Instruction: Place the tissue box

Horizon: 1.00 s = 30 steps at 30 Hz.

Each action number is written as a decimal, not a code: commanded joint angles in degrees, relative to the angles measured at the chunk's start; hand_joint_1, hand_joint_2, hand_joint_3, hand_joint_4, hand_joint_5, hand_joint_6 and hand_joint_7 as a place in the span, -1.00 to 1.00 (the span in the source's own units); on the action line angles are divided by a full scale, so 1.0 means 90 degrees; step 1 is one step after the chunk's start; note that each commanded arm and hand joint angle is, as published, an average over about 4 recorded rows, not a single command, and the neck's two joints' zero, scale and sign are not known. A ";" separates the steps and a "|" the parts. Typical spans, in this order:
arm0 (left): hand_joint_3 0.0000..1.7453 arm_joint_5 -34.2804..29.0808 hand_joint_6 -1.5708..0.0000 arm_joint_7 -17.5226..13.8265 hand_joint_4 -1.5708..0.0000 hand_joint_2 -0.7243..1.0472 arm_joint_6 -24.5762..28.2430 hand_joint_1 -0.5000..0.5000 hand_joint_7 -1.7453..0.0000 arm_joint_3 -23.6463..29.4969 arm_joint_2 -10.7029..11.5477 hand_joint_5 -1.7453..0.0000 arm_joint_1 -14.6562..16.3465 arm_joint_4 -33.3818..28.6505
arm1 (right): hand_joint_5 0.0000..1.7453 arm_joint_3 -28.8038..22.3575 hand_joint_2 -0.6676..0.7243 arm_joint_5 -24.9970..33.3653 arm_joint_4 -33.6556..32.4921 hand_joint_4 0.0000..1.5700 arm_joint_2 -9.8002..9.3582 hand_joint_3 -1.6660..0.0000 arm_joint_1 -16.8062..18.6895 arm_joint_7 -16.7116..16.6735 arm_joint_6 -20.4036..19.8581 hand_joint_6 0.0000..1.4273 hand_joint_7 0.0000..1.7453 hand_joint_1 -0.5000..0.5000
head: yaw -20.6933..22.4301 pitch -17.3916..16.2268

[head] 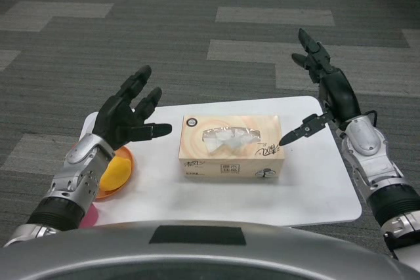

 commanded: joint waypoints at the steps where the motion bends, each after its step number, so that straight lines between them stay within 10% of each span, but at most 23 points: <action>1: -0.80 -0.0036 1.00 0.0026 1.00 1.00 -0.0090 1.00 1.00 0.0121 0.0022 1.00 -0.0108 -0.0178 | -0.22 -0.0062 0.09 0.0069 -0.0207 -1.00 -0.0050 1.00 0.0017 -0.0096 -0.0013 -1.00 -1.00 -0.83 | -0.0021 0.0042; 30: -0.80 -0.0139 1.00 0.0085 1.00 1.00 -0.0425 1.00 1.00 0.0275 -0.0268 1.00 -0.0342 -0.0610 | -0.22 0.0109 0.09 0.0086 -0.0554 -1.00 -0.0084 1.00 0.0029 -0.0265 -0.0005 -1.00 -1.00 -0.83 | 0.0147 0.0243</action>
